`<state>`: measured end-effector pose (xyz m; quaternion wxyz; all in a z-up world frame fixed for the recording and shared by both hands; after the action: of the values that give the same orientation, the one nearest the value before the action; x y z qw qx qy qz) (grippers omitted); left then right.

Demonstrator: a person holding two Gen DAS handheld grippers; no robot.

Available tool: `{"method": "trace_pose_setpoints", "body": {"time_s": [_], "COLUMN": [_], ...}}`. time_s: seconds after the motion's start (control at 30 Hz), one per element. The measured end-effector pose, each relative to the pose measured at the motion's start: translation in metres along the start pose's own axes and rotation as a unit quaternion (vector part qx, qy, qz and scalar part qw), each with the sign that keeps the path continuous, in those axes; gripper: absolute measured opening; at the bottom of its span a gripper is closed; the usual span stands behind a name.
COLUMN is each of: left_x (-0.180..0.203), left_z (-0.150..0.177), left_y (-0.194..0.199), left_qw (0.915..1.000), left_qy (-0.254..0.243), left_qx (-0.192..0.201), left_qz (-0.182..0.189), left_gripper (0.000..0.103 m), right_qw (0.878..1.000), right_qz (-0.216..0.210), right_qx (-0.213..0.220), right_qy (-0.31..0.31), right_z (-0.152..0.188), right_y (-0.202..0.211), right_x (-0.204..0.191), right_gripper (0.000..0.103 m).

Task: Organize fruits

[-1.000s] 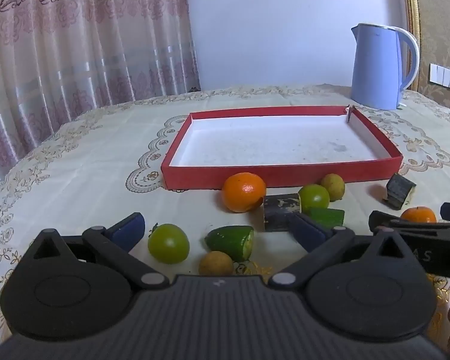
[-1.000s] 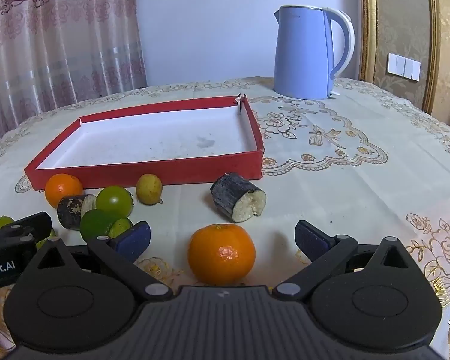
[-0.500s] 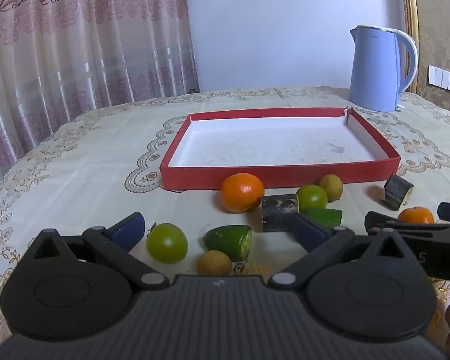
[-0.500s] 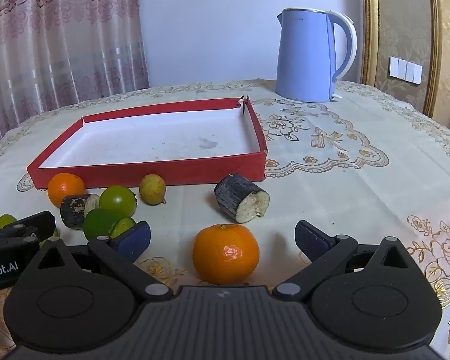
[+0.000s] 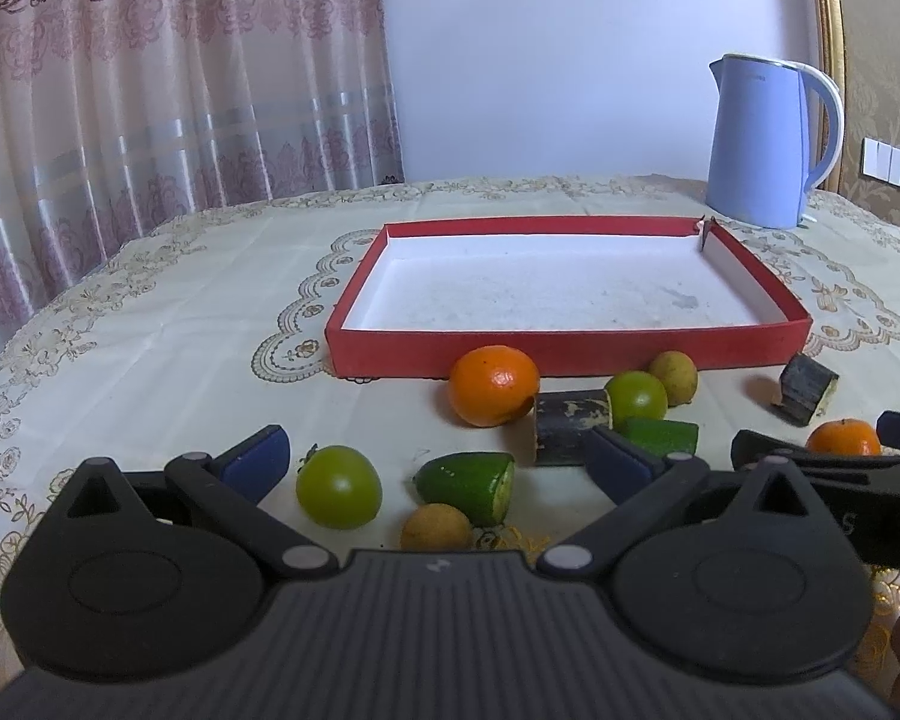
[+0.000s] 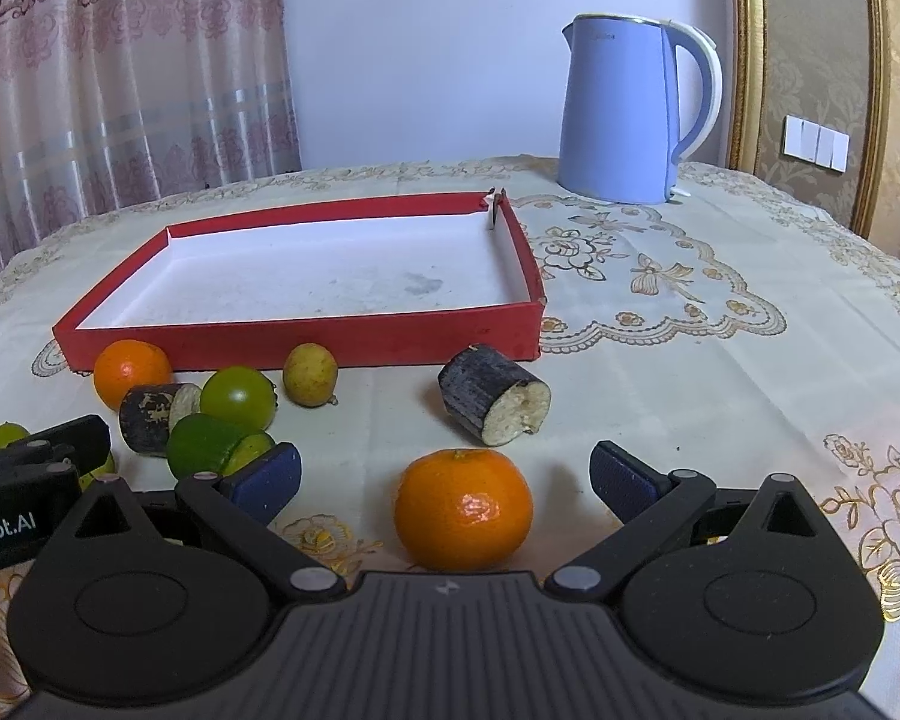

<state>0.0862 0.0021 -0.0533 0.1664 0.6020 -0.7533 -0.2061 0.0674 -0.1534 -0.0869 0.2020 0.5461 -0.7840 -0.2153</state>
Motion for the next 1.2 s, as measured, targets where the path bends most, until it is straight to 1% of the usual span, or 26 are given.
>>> {"method": "trace_pose_setpoints", "body": {"time_s": [0.53, 1.2], "left_x": [0.0011, -0.0006], "left_z": [-0.0006, 0.0010], "left_y": [-0.0017, -0.0045], "left_qw": [1.0000, 1.0000], "left_qy": [-0.007, -0.004], "left_qx": [0.005, 0.003], "left_qz": [0.005, 0.006], "left_gripper": [0.103, 0.103], "right_qw": [1.000, 1.000], "right_qz": [0.002, 0.002], "right_qx": [-0.002, -0.004], "right_qy": [0.003, 0.004], "right_z": [-0.0004, -0.0009], "right_y": [-0.0031, -0.0043], "right_x": [-0.0009, -0.0019], "right_gripper": [0.103, 0.103]}}
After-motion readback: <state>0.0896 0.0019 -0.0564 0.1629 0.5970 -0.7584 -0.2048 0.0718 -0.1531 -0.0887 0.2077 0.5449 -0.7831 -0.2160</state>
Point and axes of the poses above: each gripper's, at about its wrist camera, not at the fingertips, and y roughly against the way its jaws point, x to its right, z to its underside, the point moved 10 cm from there along -y, roughly the way its jaws point, and after that the axes turned 10 degrees about z, right-handed, at the moved point
